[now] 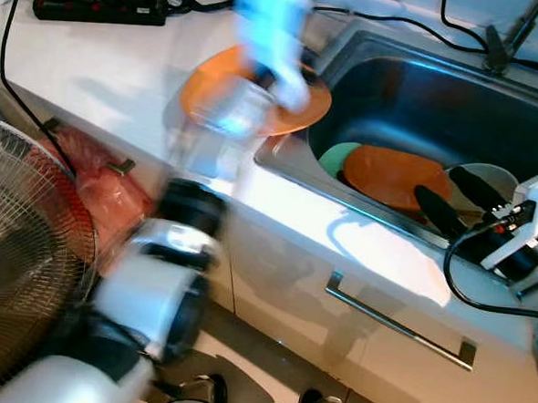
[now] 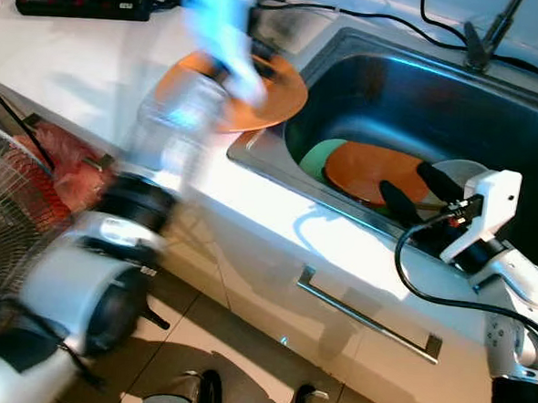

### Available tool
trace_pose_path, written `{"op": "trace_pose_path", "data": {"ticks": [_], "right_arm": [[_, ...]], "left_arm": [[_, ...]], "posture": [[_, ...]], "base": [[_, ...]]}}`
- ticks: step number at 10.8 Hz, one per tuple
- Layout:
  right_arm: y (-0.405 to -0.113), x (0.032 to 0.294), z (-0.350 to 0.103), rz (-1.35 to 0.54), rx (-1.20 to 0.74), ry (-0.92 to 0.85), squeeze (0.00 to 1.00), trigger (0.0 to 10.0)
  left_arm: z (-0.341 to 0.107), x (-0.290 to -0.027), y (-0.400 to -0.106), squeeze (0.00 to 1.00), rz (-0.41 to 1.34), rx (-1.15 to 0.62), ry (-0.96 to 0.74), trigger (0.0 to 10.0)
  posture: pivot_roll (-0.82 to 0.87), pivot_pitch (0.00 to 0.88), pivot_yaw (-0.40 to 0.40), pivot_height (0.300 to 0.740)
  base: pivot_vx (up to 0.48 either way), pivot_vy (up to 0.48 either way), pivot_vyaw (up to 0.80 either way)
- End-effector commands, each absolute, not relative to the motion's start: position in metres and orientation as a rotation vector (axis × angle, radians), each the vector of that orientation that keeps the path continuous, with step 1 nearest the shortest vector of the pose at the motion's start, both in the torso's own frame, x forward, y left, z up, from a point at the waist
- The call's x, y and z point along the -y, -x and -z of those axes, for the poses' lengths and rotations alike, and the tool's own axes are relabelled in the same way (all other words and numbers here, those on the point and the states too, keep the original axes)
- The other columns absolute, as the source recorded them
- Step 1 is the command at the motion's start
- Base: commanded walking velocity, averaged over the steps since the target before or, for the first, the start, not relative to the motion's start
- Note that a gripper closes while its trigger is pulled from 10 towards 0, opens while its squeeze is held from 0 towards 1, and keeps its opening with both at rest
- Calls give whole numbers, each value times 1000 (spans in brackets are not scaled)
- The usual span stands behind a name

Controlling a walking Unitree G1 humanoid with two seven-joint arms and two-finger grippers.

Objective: Kitchen organization

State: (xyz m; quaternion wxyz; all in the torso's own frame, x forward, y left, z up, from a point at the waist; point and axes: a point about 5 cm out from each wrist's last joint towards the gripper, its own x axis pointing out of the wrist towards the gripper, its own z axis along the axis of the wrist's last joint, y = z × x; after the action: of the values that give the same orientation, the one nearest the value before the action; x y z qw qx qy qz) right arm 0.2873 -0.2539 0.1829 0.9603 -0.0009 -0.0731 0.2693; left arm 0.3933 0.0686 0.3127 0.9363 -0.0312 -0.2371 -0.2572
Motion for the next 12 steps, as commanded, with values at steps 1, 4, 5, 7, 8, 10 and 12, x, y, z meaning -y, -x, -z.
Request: {"op": "trace_pose_path", "data": {"ticks": [1, 4, 5, 7, 8, 10, 12], "right_arm": [[-288, 252, -183, -560, 150, 6, 0, 10000], [-291, 249, -183, -588, 144, 3, 0, 10000], [-292, 247, -183, -595, 143, 2, 0, 10000], [-294, 246, -183, -608, 143, 0, 0, 10000], [-294, 245, -182, -612, 141, -2, 0, 10000], [-295, 244, -182, -624, 136, 1, 0, 10000], [-296, 244, -183, -627, 140, -1, 0, 10000]], "left_arm": [[-307, -99, -395, 1000, 427, 462, 58, 10000], [-275, -166, -382, 0, 224, 370, 115, 10000], [-269, -171, -375, 0, 197, 356, 150, 10000], [-257, -175, -360, 0, 177, 318, 288, 10000], [-247, -174, -355, 0, 174, 279, 390, 10000], [-234, -163, -348, 0, 160, 212, 522, 10000], [-237, -155, -342, 0, 172, 191, 558, 10000]], "posture": [[2, 174, 13, 740], [30, 170, -2, 740], [32, 169, -3, 740], [41, 172, -9, 740], [44, 177, -11, 740], [43, 183, -16, 740], [46, 187, -16, 740]], "base": [[0, 0, 0], [0, 0, 0], [0, 0, 0], [0, 0, 0], [0, 0, 0], [0, 0, 0], [0, 0, 0]]}}
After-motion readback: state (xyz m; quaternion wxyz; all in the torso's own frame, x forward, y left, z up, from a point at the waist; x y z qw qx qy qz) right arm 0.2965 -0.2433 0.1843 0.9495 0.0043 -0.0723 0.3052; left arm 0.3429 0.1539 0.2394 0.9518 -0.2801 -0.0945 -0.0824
